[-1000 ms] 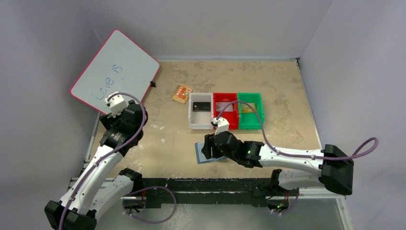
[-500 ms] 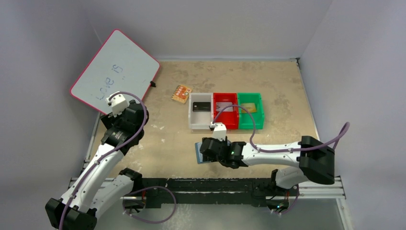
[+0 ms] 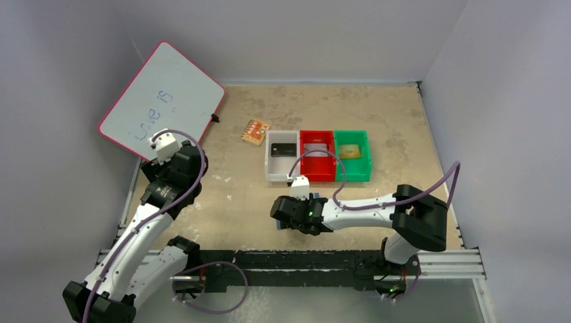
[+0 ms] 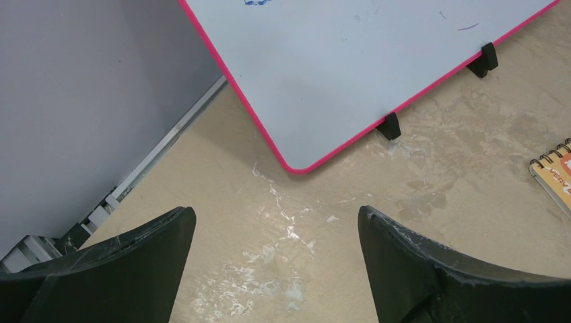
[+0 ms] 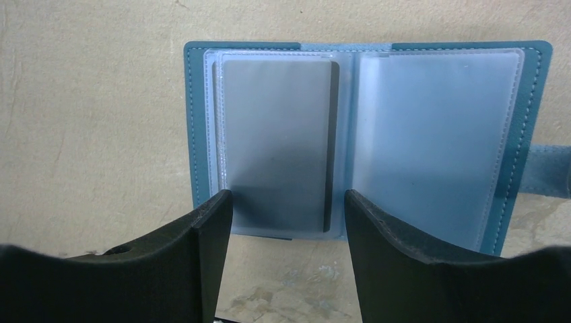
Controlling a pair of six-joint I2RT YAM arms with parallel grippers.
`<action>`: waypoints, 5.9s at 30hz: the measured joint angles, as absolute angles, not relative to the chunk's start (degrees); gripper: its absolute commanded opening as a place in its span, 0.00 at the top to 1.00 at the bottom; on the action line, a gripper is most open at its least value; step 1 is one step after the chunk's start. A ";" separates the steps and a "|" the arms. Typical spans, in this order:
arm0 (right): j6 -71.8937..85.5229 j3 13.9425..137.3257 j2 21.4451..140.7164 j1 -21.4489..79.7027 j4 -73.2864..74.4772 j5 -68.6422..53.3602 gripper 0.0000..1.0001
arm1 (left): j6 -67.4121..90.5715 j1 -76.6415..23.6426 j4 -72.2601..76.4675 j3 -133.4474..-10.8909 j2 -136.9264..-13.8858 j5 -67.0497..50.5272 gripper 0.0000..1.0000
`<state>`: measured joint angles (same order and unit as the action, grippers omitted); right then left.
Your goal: Take the credit cards out of the card holder
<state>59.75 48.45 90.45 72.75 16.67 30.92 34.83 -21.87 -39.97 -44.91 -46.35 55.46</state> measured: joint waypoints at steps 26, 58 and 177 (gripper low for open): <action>62.89 45.60 87.64 72.62 14.68 29.17 0.61 | 34.81 -21.87 -39.97 -44.91 -47.05 53.56 0.11; 72.07 19.09 67.11 60.51 -12.88 14.94 0.59 | 52.62 -45.39 -5.52 -34.89 -62.02 -3.73 0.17; 59.37 18.02 67.61 52.01 -18.44 -2.59 0.57 | 67.55 -58.22 -13.80 -32.91 -66.59 21.06 0.37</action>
